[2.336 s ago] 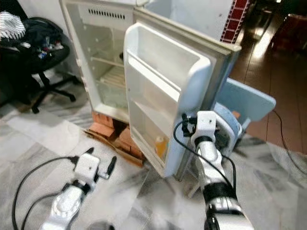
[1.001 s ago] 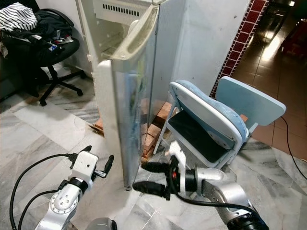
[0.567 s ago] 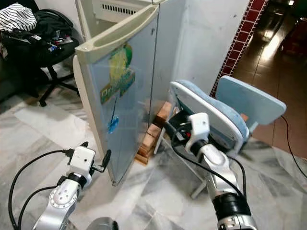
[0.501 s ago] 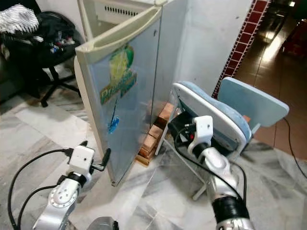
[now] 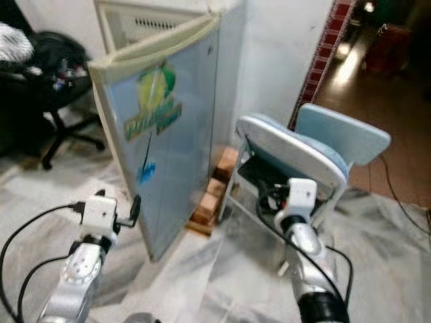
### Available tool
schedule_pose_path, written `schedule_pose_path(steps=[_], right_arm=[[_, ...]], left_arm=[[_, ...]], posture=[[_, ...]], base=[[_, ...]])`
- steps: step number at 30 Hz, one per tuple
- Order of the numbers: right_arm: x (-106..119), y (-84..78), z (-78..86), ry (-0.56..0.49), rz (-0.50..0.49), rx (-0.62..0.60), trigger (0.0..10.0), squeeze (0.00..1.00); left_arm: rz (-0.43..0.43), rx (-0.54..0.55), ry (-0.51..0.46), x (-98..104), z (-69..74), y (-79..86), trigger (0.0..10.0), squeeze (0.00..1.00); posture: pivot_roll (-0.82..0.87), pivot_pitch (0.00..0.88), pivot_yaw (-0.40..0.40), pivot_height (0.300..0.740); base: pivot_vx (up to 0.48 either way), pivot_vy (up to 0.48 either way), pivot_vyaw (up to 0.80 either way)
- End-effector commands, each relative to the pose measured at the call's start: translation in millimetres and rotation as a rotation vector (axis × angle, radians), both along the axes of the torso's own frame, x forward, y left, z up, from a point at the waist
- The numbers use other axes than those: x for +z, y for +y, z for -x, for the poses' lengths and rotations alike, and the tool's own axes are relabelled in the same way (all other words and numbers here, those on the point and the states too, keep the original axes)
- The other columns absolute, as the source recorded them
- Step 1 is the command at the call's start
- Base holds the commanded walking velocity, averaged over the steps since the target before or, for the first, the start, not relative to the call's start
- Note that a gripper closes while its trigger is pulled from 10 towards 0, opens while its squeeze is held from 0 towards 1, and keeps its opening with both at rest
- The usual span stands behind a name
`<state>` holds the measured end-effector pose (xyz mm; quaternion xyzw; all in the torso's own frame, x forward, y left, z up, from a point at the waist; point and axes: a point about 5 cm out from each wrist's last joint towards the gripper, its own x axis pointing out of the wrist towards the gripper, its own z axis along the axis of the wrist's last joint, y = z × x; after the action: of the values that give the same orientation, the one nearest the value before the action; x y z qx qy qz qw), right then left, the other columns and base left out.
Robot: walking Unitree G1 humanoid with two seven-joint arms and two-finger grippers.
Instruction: Restocking fridge
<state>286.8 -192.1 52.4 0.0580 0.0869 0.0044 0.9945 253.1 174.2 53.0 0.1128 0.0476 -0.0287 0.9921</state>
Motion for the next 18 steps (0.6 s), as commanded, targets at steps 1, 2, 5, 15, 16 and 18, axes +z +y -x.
schedule_pose_path(steps=[1,2,5,15,16,18], right_arm=[[5,8.1,-5.8,-0.016,0.013,0.007,10.0,0.00],[6,8.1,-6.4,-0.025,0.053,-0.014,10.0,0.00],[10,10.1,-6.5,-0.077,0.049,0.017,10.0,0.00],[9,3.1,1.8,-0.085,0.034,-0.037,10.0,0.00],[3,0.8,2.7,-0.057,0.053,-0.069,10.0,0.00],[2,-0.2,3.3,-0.068,0.066,-0.078,10.0,0.00]], left_arm=[[-0.012,0.026,-0.003,1,-2.0,8.1,10.0,0.00],[-0.015,0.032,-0.006,2,-3.1,10.0,10.0,0.00],[-0.015,0.035,-0.010,4,-3.7,11.4,10.0,0.00],[0.000,0.030,-0.043,9,-2.0,11.6,10.0,0.00],[0.006,0.036,-0.039,8,-1.6,11.4,10.0,0.00],[0.007,0.037,-0.038,8,-1.7,11.0,10.0,0.00]], posture=[[0.06,0.000,-0.047,0.740],[0.06,0.000,-0.047,0.740],[0.06,0.000,-0.048,0.740],[0.04,0.000,-0.030,0.740],[0.04,0.000,-0.029,0.740],[0.04,0.000,-0.029,0.740]], base=[[0.000,0.480,0.00],[0.000,0.476,0.00],[0.000,0.479,0.00],[0.000,0.480,0.00],[0.000,0.480,0.00],[0.000,0.480,0.00]])
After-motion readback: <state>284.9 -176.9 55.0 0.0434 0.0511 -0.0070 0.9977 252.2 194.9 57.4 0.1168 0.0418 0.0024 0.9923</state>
